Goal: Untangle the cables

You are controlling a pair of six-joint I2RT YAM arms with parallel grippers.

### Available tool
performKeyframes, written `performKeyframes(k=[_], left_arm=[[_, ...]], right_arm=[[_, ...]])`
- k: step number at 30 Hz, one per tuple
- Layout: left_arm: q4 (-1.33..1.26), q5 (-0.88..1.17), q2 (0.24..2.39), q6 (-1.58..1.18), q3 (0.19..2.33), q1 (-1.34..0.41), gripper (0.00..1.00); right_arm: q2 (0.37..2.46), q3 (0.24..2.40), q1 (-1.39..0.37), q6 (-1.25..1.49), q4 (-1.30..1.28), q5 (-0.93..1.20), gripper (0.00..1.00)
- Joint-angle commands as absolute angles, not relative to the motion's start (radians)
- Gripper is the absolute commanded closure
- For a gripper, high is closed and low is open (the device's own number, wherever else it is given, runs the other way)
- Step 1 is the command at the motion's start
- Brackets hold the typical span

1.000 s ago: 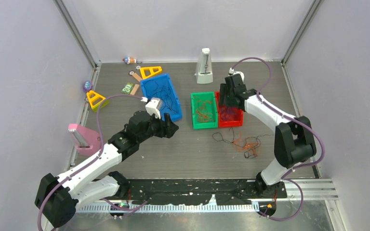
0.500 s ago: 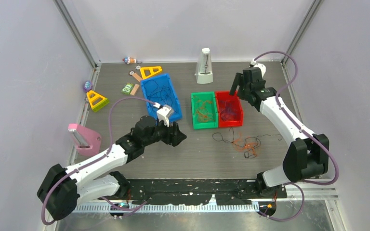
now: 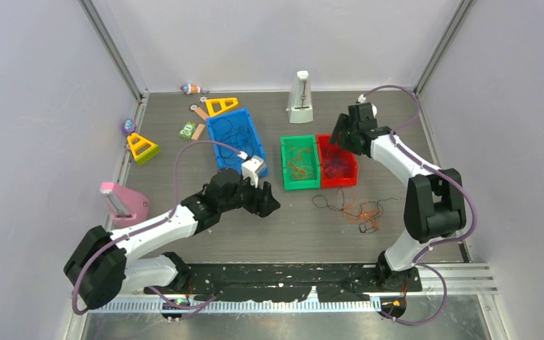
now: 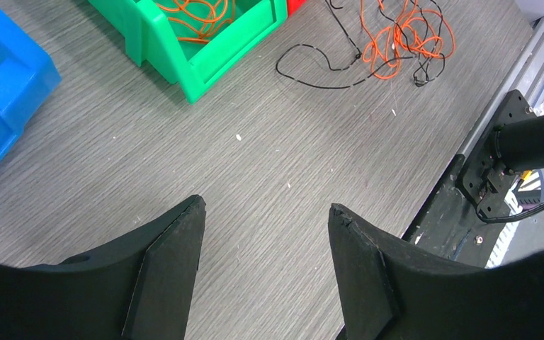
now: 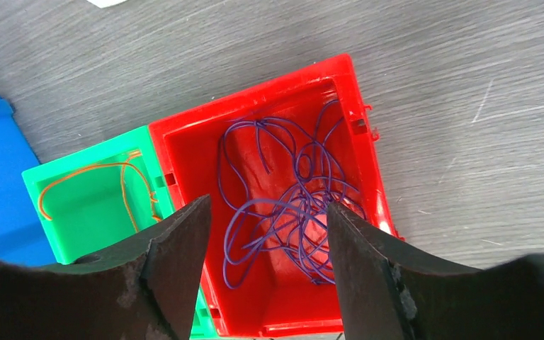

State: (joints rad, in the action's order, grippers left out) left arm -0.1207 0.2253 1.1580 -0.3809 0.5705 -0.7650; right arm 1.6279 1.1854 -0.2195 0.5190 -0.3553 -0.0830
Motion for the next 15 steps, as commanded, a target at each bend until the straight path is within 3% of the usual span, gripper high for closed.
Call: performKeyframes(k=[1,3,8,15], left_arm=[[-0.140,0.230,1.180,-0.368,0.624,-0.770,0.35],[-0.140,0.231,1.196,-0.377,0.634,-0.770,0.35],[-0.114,0.234,1.230,-0.376,0.665,-0.773,0.35],[-0.090,0.220,1.236,-0.376,0.673,-0.774,0.35]], right_arm=[[1.661,1.187,-0.227,0.554,-0.271,-0.064,0.34],[1.691,1.198,-0.227,0.562,-0.255,-0.070,0.36],[1.754,1.234,-0.244,0.559,-0.244,-0.051,0.51],[1.784,1.220,-0.268,0.565,-0.217,-0.032,0.53]])
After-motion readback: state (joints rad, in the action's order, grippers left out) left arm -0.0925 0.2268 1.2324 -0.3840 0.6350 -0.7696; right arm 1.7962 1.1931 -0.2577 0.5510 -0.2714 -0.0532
